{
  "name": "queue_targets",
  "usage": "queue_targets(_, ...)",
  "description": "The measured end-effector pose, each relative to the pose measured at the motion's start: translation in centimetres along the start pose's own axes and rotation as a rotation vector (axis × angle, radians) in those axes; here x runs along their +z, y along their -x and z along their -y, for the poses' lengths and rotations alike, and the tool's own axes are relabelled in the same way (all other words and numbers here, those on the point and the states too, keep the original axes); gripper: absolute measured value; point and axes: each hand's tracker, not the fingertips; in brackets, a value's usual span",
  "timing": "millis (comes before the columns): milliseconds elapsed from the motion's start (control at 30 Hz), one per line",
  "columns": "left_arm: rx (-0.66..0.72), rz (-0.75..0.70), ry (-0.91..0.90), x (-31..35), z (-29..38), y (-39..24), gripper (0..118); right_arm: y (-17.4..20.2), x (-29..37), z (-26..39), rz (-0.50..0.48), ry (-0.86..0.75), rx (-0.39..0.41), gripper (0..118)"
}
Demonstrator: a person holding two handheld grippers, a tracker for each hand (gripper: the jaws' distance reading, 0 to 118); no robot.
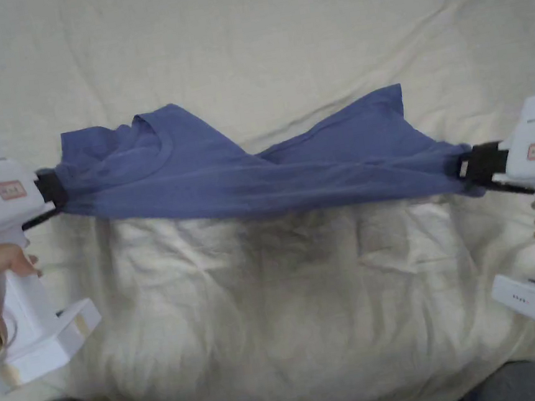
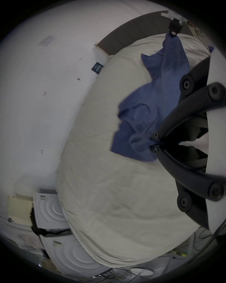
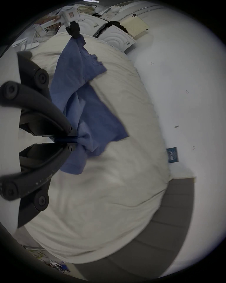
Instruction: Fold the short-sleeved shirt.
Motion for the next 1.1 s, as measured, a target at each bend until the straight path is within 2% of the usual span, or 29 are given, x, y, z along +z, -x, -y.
queue_targets(133, 0.084, -0.021, 0.066, 0.7, 5.4, 2.6, 3, -0.8, 0.7, 6.0, 0.022, 0.025, 0.008, 10)
queue_targets(367, 0.097, -0.023, 0.063, 3.6, 9.2, 4.9, 3, -2.1, 2.9, 11.7, 0.009, 0.061, 0.022, 10)
queue_targets(400, 0.098, -0.022, 0.061, 4.0, 9.3, 5.1, 8, -2.2, 3.0, 12.0, 0.009, 0.064, 0.035, 13)
queue_targets(433, 0.092, -0.021, 0.063, 4.1, 9.3, 5.2, 21, -2.1, 3.2, 12.2, 0.004, 0.051, 0.049, 36)
queue_targets(467, 0.077, -0.033, 0.067, 4.3, 9.1, 5.0, 48, -1.9, 3.6, 12.2, 0.028, 0.031, 0.056, 66)
queue_targets(500, 0.049, -0.081, 0.048, 4.7, 8.9, 4.9, 89, -1.8, 3.8, 12.2, 0.061, 0.008, 0.072, 93)
queue_targets(533, 0.02, -0.098, 0.015, 5.0, 8.6, 4.8, 112, -1.8, 4.2, 11.9, 0.073, -0.018, 0.09, 115)
queue_targets(567, 0.003, -0.097, -0.024, 5.6, 8.2, 4.8, 118, -1.8, 5.0, 11.5, 0.084, -0.057, 0.102, 118)
queue_targets(700, -0.102, -0.092, -0.248, 9.4, 6.4, 2.6, 118, 0.0, 8.9, 9.9, 0.107, -0.252, 0.175, 118)
queue_targets(767, -0.162, -0.082, -0.322, 11.1, 5.7, 0.6, 118, 1.4, 10.6, 9.4, 0.109, -0.34, 0.188, 118)
queue_targets(900, -0.286, -0.024, -0.484, 14.0, 5.5, -3.5, 118, 4.5, 13.7, 8.7, 0.048, -0.507, 0.206, 118)
queue_targets(933, -0.321, -0.029, -0.525, 14.4, 5.7, -4.5, 118, 3.3, 12.5, 8.7, 0.032, -0.54, 0.22, 118)
queue_targets(1000, -0.398, -0.023, -0.608, 15.5, 6.2, -6.1, 118, 3.5, 12.7, 8.6, -0.011, -0.588, 0.26, 118)
queue_targets(1033, -0.42, -0.021, -0.637, 15.9, 6.4, -6.7, 118, 5.8, 14.4, 8.4, -0.022, -0.61, 0.269, 118)
queue_targets(1100, -0.44, -0.014, -0.662, 16.1, 6.9, -7.5, 118, 5.8, 13.8, 8.5, -0.02, -0.638, 0.27, 118)
